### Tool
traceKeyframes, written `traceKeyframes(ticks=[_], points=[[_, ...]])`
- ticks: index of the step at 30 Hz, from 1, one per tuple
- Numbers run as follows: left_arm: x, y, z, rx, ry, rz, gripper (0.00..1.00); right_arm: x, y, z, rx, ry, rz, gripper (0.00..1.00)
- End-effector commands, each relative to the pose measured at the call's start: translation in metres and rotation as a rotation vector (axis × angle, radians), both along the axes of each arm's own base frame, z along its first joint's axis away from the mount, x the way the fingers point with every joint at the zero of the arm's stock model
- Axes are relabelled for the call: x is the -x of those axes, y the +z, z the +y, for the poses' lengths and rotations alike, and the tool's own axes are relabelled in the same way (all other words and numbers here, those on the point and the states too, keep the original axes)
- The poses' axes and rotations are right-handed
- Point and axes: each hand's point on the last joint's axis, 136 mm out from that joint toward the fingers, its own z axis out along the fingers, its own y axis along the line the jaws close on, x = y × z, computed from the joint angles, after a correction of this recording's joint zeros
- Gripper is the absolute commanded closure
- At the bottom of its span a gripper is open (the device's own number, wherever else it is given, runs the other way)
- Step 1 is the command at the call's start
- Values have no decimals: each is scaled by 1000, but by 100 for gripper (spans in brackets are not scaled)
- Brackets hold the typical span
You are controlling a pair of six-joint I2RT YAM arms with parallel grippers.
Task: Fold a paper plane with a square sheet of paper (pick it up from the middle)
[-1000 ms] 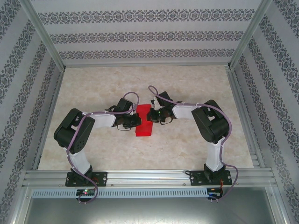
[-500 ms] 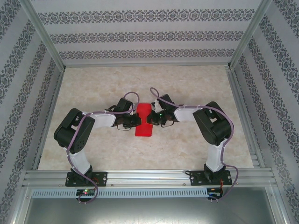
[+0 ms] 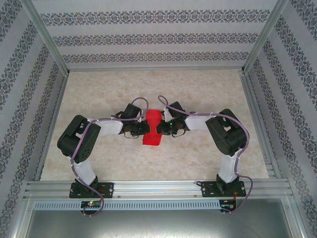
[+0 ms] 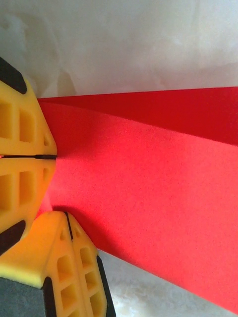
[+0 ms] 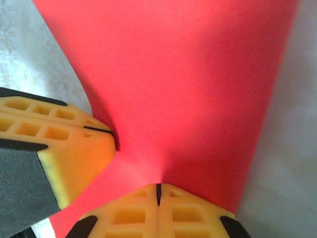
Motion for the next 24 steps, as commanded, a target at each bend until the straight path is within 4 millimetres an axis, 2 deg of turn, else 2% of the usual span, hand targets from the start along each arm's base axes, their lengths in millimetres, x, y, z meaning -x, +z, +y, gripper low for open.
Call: traceKeyframes(ticks=[1, 6, 10, 17, 24], points=[[39, -53, 46, -216, 27, 185, 91, 10, -4, -19, 65, -17, 22, 100], [38, -51, 46, -216, 23, 185, 91, 7, 25, 1, -23, -15, -5, 100], [38, -50, 45, -215, 19, 185, 91, 11, 32, 17, -57, 9, -2, 100], [39, -50, 45, -217, 14, 185, 91, 22, 4, 19, -6, 41, 49, 100], [39, -50, 47, -231, 6, 185, 91, 40, -12, 6, 60, 84, 84, 100]])
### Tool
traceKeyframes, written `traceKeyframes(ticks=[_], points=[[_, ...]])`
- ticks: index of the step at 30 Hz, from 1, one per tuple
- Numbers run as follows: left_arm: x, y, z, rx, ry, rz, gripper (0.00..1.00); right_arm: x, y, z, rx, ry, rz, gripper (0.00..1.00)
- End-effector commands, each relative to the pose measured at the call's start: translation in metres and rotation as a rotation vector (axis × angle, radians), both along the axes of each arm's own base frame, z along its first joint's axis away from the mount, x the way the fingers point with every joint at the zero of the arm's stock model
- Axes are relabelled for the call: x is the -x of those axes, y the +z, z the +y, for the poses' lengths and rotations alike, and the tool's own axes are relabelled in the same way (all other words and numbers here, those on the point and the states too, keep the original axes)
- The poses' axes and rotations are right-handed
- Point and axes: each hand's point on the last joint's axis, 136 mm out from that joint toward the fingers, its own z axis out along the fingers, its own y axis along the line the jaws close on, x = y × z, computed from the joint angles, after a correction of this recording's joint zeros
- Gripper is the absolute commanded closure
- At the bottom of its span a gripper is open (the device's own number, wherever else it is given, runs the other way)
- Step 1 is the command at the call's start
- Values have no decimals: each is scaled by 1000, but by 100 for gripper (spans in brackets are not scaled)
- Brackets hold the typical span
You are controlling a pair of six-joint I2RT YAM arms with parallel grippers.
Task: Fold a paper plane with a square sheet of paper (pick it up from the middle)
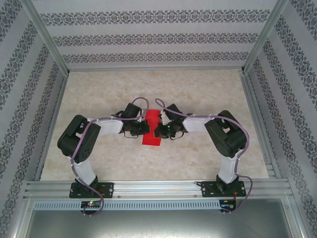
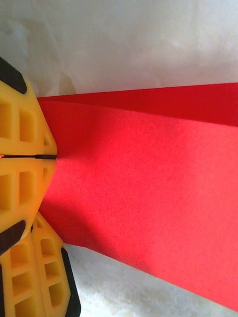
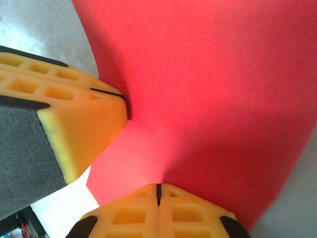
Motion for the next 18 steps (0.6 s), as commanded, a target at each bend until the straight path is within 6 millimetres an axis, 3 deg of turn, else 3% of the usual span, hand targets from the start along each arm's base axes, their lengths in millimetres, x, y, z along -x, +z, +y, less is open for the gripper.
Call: traceKeyframes(ticks=[1, 9, 18], points=[[38, -50, 46, -212, 25, 178, 91, 17, -12, -10, 56, 42, 39, 100], [39, -53, 47, -217, 16, 192, 91, 34, -8, -18, 59, 59, 53, 100], [41, -56, 45, -208, 6, 202, 91, 36, 13, -16, 12, 25, 47, 100]])
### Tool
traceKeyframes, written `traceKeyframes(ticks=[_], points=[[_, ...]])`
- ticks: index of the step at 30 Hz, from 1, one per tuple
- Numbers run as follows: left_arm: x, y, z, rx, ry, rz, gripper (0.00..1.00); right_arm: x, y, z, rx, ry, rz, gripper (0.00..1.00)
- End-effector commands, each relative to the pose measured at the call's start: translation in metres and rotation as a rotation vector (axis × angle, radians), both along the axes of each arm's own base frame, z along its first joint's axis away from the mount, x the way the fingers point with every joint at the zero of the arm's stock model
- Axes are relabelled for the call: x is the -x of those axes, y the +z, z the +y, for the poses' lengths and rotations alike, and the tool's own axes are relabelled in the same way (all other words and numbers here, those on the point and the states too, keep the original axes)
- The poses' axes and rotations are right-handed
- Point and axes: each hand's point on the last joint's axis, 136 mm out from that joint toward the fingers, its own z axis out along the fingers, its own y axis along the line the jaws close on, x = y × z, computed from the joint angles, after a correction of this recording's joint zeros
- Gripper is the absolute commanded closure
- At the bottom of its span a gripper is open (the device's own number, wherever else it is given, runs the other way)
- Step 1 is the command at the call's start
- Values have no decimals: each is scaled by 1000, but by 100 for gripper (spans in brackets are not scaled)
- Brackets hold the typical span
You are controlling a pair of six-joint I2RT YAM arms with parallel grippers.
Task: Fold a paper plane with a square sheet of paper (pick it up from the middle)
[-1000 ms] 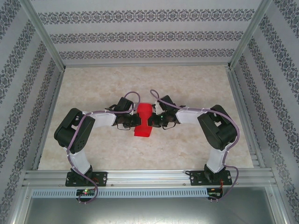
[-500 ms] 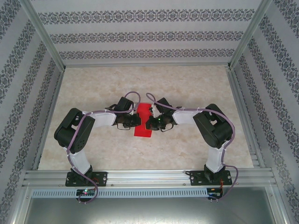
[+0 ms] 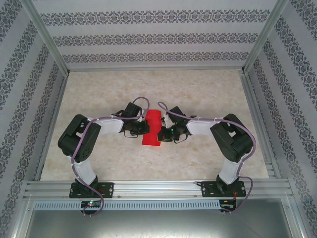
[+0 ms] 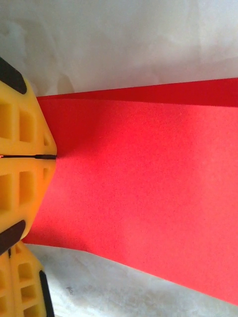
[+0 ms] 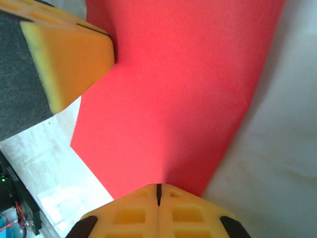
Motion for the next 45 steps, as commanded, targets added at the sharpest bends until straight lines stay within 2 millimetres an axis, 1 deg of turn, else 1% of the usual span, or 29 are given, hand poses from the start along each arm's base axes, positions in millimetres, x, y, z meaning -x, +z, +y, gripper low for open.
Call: traceKeyframes(ticks=[1, 4, 6, 9, 10, 14, 17, 22, 26, 33, 39, 42, 45], points=[[39, -55, 44, -199, 31, 195, 91, 6, 13, 4, -29, -8, 17, 100], [38, -54, 43, -194, 29, 193, 91, -11, 32, 16, -82, -33, -37, 100], [37, -54, 43, -196, 31, 192, 91, -16, 34, 23, -90, -26, -44, 100], [37, -53, 43, -194, 31, 190, 91, -13, 20, 28, -65, 1, -20, 100], [37, -52, 43, -193, 31, 188, 91, -10, 13, 26, -40, 5, -11, 100], [36, -52, 41, -188, 27, 191, 91, 0, -3, 25, 8, 38, 10, 100], [36, -51, 41, -188, 28, 191, 91, 6, -11, 19, 30, 40, 24, 100], [33, -48, 41, -192, 28, 184, 91, 20, -27, 3, 73, 45, 46, 100], [34, -48, 42, -197, 27, 186, 91, 30, -30, -3, 74, 45, 61, 100], [34, -49, 45, -203, 28, 187, 91, 46, -33, -21, 75, 11, 83, 100], [37, -50, 45, -203, 23, 195, 91, 58, -43, -32, 74, -7, 112, 100], [36, -47, 45, -205, 17, 188, 91, 55, -36, -34, 68, -9, 102, 100], [36, -46, 46, -210, 6, 182, 91, 38, -5, -28, 0, -33, 53, 100]])
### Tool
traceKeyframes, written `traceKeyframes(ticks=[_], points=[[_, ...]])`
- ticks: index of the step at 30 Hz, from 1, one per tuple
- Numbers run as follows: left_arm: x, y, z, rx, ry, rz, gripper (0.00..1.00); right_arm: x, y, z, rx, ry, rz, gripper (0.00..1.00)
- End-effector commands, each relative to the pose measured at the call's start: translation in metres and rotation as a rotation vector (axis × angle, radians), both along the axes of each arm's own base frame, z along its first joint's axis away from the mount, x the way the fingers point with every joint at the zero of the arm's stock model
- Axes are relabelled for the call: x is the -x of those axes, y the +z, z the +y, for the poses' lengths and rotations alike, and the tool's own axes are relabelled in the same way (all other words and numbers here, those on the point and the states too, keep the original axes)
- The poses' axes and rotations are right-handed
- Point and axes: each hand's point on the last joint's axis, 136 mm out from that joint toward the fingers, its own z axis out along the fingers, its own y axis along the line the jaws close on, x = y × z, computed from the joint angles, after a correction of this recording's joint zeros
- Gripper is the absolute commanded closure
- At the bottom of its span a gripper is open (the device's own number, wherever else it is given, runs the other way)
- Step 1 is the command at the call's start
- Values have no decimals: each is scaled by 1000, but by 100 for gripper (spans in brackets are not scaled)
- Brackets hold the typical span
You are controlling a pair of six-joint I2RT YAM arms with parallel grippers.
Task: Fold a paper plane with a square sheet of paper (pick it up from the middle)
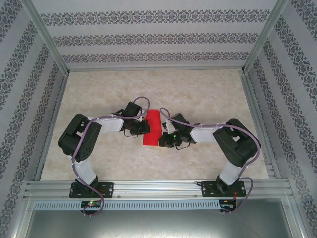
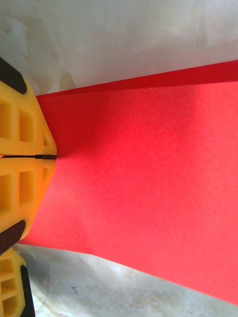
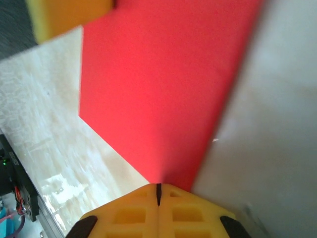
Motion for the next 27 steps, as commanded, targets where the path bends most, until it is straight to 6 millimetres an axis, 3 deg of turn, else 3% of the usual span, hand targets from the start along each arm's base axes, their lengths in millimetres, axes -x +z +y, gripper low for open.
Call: traceKeyframes(ticks=[1, 5, 10, 18, 27], points=[[35, -46, 46, -210, 19, 159, 91, 6, 14, -13, 16, -32, 50, 100], [35, -47, 42, -189, 14, 163, 91, -25, 42, 3, -64, -74, -17, 100], [36, -46, 43, -191, 13, 161, 90, -71, 54, 16, -111, -154, -82, 100], [36, -45, 42, -191, 5, 157, 90, -116, 33, 23, -51, -168, -103, 100], [37, -47, 43, -197, -3, 161, 90, -132, -7, 7, 20, -195, -83, 100]])
